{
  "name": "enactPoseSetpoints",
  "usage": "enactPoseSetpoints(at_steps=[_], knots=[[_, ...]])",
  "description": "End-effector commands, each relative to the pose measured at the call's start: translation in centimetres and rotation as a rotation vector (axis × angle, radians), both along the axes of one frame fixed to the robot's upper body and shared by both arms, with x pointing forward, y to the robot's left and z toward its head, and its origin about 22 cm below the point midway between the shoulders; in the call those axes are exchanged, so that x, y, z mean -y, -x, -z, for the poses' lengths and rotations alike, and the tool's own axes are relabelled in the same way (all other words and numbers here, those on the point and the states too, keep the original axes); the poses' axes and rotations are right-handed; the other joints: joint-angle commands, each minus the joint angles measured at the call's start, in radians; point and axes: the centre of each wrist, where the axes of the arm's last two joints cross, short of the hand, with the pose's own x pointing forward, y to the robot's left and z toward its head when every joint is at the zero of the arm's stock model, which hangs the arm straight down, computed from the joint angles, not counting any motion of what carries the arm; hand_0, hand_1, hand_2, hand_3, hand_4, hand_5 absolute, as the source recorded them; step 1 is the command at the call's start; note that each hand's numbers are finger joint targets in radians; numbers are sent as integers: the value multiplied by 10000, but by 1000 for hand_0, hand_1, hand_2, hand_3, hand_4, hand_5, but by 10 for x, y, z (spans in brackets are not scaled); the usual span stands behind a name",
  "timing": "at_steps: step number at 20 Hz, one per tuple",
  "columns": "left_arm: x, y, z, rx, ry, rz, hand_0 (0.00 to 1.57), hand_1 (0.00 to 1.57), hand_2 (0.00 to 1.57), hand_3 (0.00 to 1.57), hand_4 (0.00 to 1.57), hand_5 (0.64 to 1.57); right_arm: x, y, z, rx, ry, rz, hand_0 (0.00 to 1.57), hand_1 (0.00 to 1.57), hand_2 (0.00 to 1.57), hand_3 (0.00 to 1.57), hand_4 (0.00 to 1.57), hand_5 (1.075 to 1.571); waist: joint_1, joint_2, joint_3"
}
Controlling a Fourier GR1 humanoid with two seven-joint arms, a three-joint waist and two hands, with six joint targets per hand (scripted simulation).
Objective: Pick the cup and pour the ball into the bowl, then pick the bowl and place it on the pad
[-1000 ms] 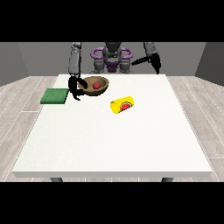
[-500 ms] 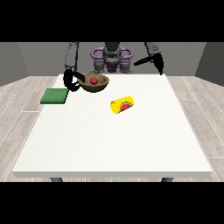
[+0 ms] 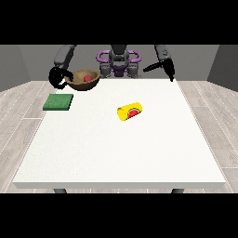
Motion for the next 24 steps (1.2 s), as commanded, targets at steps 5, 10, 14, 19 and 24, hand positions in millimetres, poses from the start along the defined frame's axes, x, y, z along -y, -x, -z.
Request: enactPoseSetpoints(at_steps=[5,10,14,19,24], knots=[[45,-8,-22,1794,-150,621,0,0,0,0,0,1565,82,4,-46,1875,-883,948,1571,1571,1571,1571,1062,1562,519,1794,12],[77,-14,-58,2993,-277,1048,0,0,0,0,0,1565,112,3,-73,2734,-1219,1422,1571,1571,1571,1571,1047,1561,983,2898,23],[66,-6,-68,3819,-556,1051,0,0,0,0,0,1564,149,29,-77,3590,-555,1601,1571,1571,1571,1442,1031,1563,975,3767,26],[73,2,-87,4234,-614,825,0,0,0,0,0,1563,158,31,-82,4145,71,1898,1571,1571,1571,0,1033,1566,1052,4226,25],[71,14,-109,4726,-433,865,0,0,0,0,0,1564,184,43,-107,4423,629,1676,1571,1571,1571,0,1039,1569,777,4612,28]])
